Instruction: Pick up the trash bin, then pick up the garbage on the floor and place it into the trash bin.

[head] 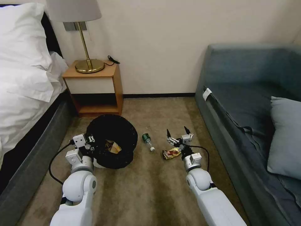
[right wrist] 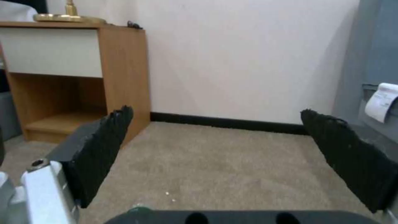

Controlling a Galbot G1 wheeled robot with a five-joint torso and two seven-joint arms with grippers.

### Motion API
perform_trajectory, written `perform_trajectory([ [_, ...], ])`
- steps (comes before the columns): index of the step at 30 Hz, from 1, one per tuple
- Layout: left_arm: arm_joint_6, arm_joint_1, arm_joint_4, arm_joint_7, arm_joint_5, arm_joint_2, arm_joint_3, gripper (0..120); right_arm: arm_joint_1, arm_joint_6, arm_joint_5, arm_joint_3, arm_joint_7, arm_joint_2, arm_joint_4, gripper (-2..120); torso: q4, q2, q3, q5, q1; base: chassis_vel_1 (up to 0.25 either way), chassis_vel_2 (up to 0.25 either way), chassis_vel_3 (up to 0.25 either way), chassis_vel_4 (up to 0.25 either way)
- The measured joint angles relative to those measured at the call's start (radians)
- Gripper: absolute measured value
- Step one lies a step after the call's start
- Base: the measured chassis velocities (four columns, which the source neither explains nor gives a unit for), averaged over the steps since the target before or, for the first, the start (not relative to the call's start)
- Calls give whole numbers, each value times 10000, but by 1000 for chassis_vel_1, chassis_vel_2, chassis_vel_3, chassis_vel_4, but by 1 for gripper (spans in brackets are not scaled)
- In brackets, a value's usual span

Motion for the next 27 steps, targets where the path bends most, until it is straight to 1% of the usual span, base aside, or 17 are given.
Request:
perform_trajectory([
  [10, -34, -40, 127, -2, 25, -68, 27, 5, 63, 151, -31, 59, -37, -18, -258, 100, -1, 0, 0, 1, -1, -121, 130, 132, -119],
  [13, -61, -18, 139, -4, 19, -70, 22, 5, 104, 519, -529, 168, -144, -9, -562, 100, -1, 0, 0, 1, 0, -121, 141, 120, -131],
  [14, -61, -18, 139, -4, 19, -70, 22, 5, 104, 519, -529, 168, -144, -9, -562, 100, -1, 0, 0, 1, 0, -109, 139, 109, -125],
  [16, -99, 70, 160, -1, -26, -70, -4, 5, 160, 907, -926, 225, -345, -90, -827, 100, -1, 0, 1, 0, 0, -81, 86, 93, -99],
  [19, -111, 94, 171, -1, -47, -64, -27, 5, 176, 957, -985, 215, -471, -172, -901, 100, -1, -1, 1, 1, 0, -58, 66, 81, -44],
  [20, -136, 125, 182, -3, -70, -54, -59, 5, 234, 1014, -1154, 202, -791, -325, -1048, 100, 0, 0, 0, 2, 0, 0, 0, 0, 0],
  [21, -150, 143, 185, -5, -74, -48, -84, 5, 334, 1025, -1396, 226, -1530, -559, -1264, 100, 1, 0, 0, 2, -1, 0, 0, 0, 0],
  [22, -150, 143, 185, -5, -74, -48, -84, 5, 334, 1025, -1396, 226, -1530, -559, -1264, 100, 1, 0, 0, 2, -1, 0, 0, 0, 0],
  [23, -151, 147, 187, -7, -75, -46, -87, 5, 367, 952, -1499, 250, -1906, -666, -1327, 100, 1, 0, 0, 3, -1, 0, 0, 0, 0],
  [24, -151, 147, 187, -7, -75, -46, -87, 5, 367, 952, -1499, 250, -1906, -666, -1327, 100, 1, 0, 0, 3, -1, 0, 0, 0, 0],
  [25, -151, 150, 187, -9, -77, -44, -89, 5, 437, 651, -1674, 318, -2756, -922, -1424, 100, 1, 0, -1, 4, -1, 0, 0, 0, 0],
  [26, -151, 124, 182, -12, -59, -61, -92, 5, 645, 244, -2055, 421, -4809, -1481, -1791, 100, 0, 0, -1, -1, -1, 0, 0, 0, 0],
  [27, -151, 124, 182, -12, -59, -61, -92, 5, 645, 244, -2055, 421, -4809, -1481, -1791, 100, 0, 0, -1, -1, -1, 0, 0, 0, 0],
])
